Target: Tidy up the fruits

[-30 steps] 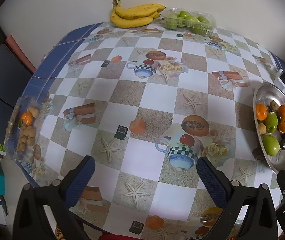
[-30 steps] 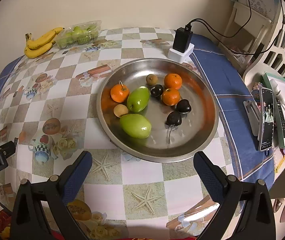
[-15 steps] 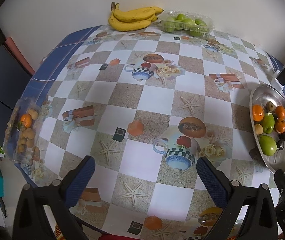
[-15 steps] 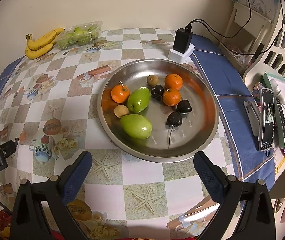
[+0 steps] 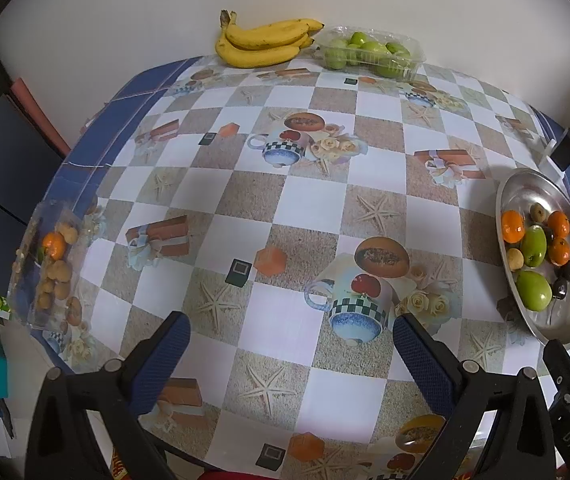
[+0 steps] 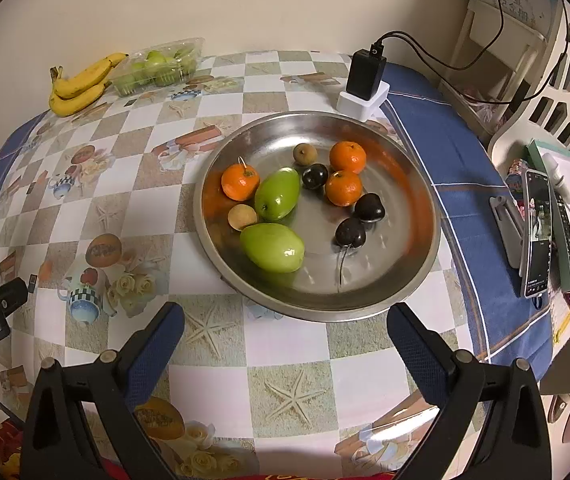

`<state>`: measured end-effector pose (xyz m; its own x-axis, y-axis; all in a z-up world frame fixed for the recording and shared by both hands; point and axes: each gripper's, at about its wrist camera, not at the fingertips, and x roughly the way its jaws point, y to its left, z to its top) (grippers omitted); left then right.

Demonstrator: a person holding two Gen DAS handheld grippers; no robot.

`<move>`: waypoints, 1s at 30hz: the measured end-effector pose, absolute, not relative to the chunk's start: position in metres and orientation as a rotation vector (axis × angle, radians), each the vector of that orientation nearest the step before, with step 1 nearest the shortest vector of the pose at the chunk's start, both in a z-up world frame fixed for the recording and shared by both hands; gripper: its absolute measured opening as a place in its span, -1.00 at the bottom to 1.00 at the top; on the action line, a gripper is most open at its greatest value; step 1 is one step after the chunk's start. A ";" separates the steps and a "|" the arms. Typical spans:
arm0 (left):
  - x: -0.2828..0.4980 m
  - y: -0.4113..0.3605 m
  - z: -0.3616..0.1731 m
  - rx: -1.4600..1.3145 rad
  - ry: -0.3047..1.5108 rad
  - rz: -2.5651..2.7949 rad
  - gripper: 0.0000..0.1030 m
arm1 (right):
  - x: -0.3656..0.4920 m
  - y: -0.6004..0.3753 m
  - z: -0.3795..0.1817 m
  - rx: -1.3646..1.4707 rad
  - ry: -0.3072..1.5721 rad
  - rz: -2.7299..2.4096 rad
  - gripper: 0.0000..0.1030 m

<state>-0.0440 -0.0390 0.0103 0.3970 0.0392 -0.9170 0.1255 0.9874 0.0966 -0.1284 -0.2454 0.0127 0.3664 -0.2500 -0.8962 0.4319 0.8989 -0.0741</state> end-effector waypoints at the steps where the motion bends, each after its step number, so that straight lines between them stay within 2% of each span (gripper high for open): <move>1: -0.044 -0.040 0.010 0.162 1.162 -0.057 0.99 | -0.128 -0.246 0.012 0.183 1.114 -0.440 0.96; 30: -0.044 -0.039 0.010 0.172 1.163 -0.049 0.99 | -0.128 -0.244 0.013 0.175 1.113 -0.444 0.96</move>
